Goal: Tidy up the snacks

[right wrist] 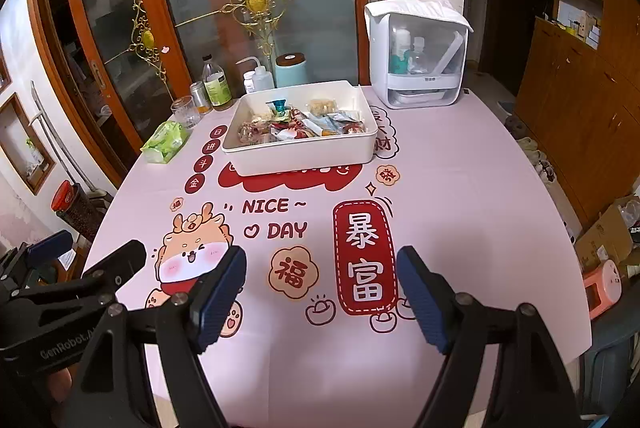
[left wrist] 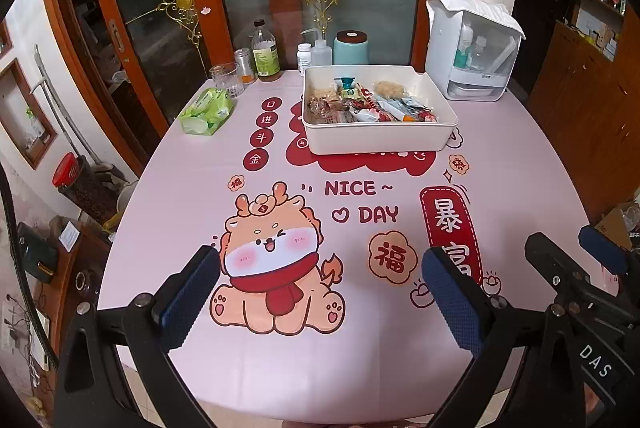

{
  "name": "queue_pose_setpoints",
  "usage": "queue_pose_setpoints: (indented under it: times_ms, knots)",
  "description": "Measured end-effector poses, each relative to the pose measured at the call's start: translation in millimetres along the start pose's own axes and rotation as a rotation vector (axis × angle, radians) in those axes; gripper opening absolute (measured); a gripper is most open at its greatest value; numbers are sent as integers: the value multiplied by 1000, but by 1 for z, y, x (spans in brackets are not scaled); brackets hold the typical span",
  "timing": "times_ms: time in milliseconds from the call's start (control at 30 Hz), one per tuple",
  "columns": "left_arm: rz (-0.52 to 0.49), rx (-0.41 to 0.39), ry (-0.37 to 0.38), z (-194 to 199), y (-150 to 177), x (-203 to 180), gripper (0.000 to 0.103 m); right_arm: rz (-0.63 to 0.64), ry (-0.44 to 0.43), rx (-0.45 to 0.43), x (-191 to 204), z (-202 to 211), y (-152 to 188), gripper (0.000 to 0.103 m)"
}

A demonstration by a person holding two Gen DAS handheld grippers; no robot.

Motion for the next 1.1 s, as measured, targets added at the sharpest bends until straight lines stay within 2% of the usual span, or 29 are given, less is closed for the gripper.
queue_pose_setpoints:
  times_ms: [1100]
  knots:
    - [13, 9, 2, 2, 3, 3, 100, -2, -3, 0, 1, 0, 1, 78]
Point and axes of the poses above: each gripper's, at about its wrist camera, not at the fingertips, and z roughly against the way its jaws point, x to its left, y to its underside, the point moved 9 cm from there along -z, roughly the way its jaws point, and after that the axes turned 14 degrees about y, right-handed, at the moved point
